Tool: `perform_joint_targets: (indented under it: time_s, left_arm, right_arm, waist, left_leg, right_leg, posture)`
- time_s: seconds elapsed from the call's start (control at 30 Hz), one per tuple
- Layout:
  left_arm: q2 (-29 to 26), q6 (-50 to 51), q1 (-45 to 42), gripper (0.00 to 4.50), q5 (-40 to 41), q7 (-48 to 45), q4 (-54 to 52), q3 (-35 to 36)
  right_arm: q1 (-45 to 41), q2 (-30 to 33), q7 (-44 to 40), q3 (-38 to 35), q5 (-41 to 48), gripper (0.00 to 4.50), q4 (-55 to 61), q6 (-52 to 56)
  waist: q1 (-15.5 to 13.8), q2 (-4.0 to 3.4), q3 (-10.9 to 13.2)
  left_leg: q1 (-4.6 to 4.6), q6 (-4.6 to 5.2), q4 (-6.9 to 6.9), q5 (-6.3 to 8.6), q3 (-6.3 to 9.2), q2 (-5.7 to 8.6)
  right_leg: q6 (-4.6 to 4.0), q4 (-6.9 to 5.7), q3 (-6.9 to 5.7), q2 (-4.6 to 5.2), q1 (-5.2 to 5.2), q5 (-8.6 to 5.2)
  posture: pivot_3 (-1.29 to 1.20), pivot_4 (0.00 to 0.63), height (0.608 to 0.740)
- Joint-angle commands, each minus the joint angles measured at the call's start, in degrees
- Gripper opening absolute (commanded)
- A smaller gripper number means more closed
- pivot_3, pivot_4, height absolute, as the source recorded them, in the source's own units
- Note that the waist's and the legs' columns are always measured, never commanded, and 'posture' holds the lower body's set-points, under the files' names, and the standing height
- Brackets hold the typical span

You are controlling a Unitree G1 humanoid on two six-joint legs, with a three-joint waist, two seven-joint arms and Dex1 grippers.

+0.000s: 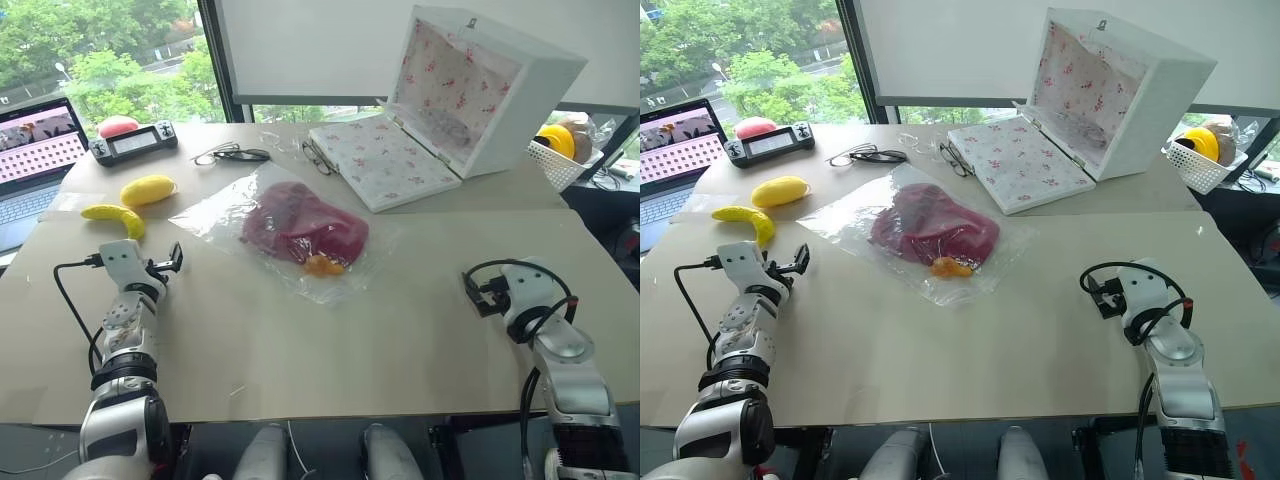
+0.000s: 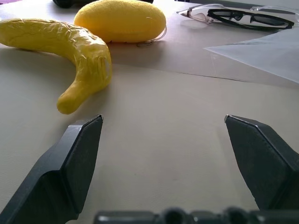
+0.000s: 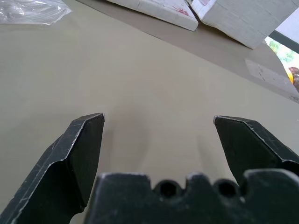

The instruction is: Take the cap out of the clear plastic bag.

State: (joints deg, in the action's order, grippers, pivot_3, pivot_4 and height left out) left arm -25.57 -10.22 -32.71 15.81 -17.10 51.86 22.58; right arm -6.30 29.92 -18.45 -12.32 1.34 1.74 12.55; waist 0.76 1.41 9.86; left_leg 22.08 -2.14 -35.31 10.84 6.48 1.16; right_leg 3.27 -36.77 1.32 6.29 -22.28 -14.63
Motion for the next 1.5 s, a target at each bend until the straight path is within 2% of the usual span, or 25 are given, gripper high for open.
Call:
perform_joint_targets:
  time_s: [0.03, 0.13, 0.3, 0.4, 0.5, 0.57, 0.7, 0.83, 0.93, 1.07, 1.23, 1.4, 1.5]
  left_arm:
    - [-1.11, 3.32, 1.03, 4.5, 1.64, -7.22, -5.65, -2.07]
    - [-5.66, 10.73, 4.04, 4.5, 4.9, -20.1, -19.75, -5.54]
    - [-14.4, 18.99, 6.76, 4.5, 8.15, -34.52, -38.23, -10.55]
    - [-18.07, 28.34, 7.26, 4.5, 14.4, -42.68, -48.47, -13.64]
    - [-20.39, 32.09, 8.22, 4.5, 15.64, -47.07, -52.26, -15.8]
    - [-22.7, 34.86, 8.53, 4.5, 16.13, -50.45, -53.77, -17.28]
    - [-25.96, 37.11, 9.2, 4.5, 15.73, -55.67, -55.64, -20.09]
    - [-27.47, 38.83, 10.64, 4.5, 15.54, -57.34, -57.29, -20.53]
    - [-27.51, 38.88, 10.89, 4.5, 15.33, -56.75, -57.63, -19.9]
    - [-27.67, 39.22, 11.37, 4.5, 15.2, -56.09, -58.16, -19.29]
    - [-28.14, 39.83, 13.26, 4.5, 15.56, -55.09, -60.34, -18.39]
    - [-28.58, 40.39, 13.49, 4.5, 15.75, -54.36, -61.78, -17.38]
    - [-28.75, 40.94, 13.47, 4.5, 16.15, -54.19, -62.49, -16.79]
  right_arm:
    - [0.33, 2.39, -2.43, -2.23, 2.04, 4.46, 4.86, 0.45]
    - [0.64, 6.12, -9.89, -3.28, 8.08, 4.46, 10.99, 5.37]
    - [-3.69, 11.48, -23.08, -2.72, 28.08, 4.46, 23.82, 19.2]
    - [-9.82, 12.92, -29.65, 0.91, 39.46, 4.46, 27.93, 25.88]
    - [-14.29, 13.06, -32.64, 5.71, 40.54, 4.46, 27.05, 27.74]
    - [-18.41, 12.32, -34.14, 11.1, 36.8, 4.46, 23.99, 26.32]
    - [-29.6, 6.75, -34.89, 22.23, 25.43, 4.46, 10.17, 19.69]
    - [-39.57, -0.37, -34.82, 28.71, 14.51, 4.46, -11.89, 8.29]
    - [-42.66, -3.6, -38.07, 29.87, 12.47, 4.46, -20.42, 4.15]
    - [-45.53, -9.79, -40.74, 31.21, 10.2, 4.46, -29.76, -0.32]
    - [-48.41, -16.04, -40.18, 31.9, 5.83, 4.46, -41.0, -6.53]
    - [-49.88, -17.73, -37.31, 32.04, 0.66, 4.46, -49.72, -13.03]
    - [-50.04, -18.39, -38.18, 31.16, 0.28, 3.62, -50.87, -14.45]
  waist:
    - [0.0, 0.0, 0.0]
    - [0.53, 0.05, 0.05]
    - [1.49, 0.13, 0.14]
    - [2.1, 0.09, 0.16]
    - [1.98, 0.1, 0.16]
    - [1.86, 0.13, 0.18]
    - [2.16, 0.15, 0.25]
    - [2.0, 0.16, 0.28]
    - [1.88, 0.17, 0.3]
    - [1.94, 0.17, 0.34]
    - [3.13, 0.14, 0.37]
    - [3.23, 0.13, 0.37]
    - [3.23, 0.13, 0.37]
  left_leg:
    - [0.0, 0.0, 0.0, 0.0, 0.0, 0.0]
    - [0.16, 0.0, 0.0, 0.0, 0.0, 0.0]
    - [0.25, 0.0, 0.01, 0.0, 0.0, -0.06]
    - [0.18, 0.0, 0.02, 0.01, -0.02, -0.09]
    - [0.1, 0.02, 0.04, 0.02, -0.02, -0.13]
    - [0.1, 0.02, 0.05, 0.02, -0.02, -0.13]
    - [0.22, 0.02, 0.0, 0.01, -0.09, -0.13]
    - [0.41, 0.02, 0.05, 0.01, -0.09, -0.13]
    - [0.78, 0.01, 0.0, 0.0, -0.11, -0.11]
    - [0.98, 0.0, -0.03, 0.0, -0.11, -0.09]
    - [0.86, -0.03, -0.03, -0.02, -0.1, -0.1]
    - [0.81, -0.06, -0.03, -0.04, -0.1, -0.1]
    - [0.78, -0.06, -0.02, -0.04, -0.11, -0.1]
  right_leg:
    - [0.0, 0.0, 0.0, 0.0, 0.0, 0.0]
    - [-0.01, 0.02, 0.0, 0.0, -0.11, 0.0]
    - [-0.11, 0.05, -0.01, -0.03, -0.2, 0.06]
    - [-0.02, 0.09, 0.03, -0.03, -0.1, 0.0]
    - [0.0, 0.13, 0.02, -0.05, -0.03, -0.03]
    - [-0.01, 0.13, 0.01, -0.06, -0.05, -0.04]
    - [-0.03, 0.05, 0.06, -0.07, -0.29, -0.02]
    - [-0.05, 0.0, 0.08, -0.07, -0.56, -0.02]
    - [-0.43, -0.14, 0.13, -0.08, -1.0, 0.22]
    - [-0.46, -0.22, 0.13, -0.07, -1.18, 0.24]
    - [-0.48, -0.36, 0.15, -0.09, -1.19, 0.25]
    - [-0.48, -0.37, 0.17, -0.1, -1.16, 0.25]
    - [-0.48, -0.38, 0.18, -0.1, -1.14, 0.26]
  posture:
    - [0.0, 0.15, 0.74]
    - [0.0, 0.15, 0.74]
    - [0.0, 0.15, 0.74]
    - [0.0, 0.15, 0.74]
    - [0.0, 0.15, 0.74]
    - [0.0, 0.15, 0.74]
    - [0.0, 0.15, 0.74]
    - [0.0, 0.15, 0.74]
    - [0.0, 0.15, 0.74]
    - [0.0, 0.15, 0.74]
    - [0.0, 0.15, 0.74]
    - [0.0, 0.15, 0.74]
    - [0.0, 0.15, 0.74]
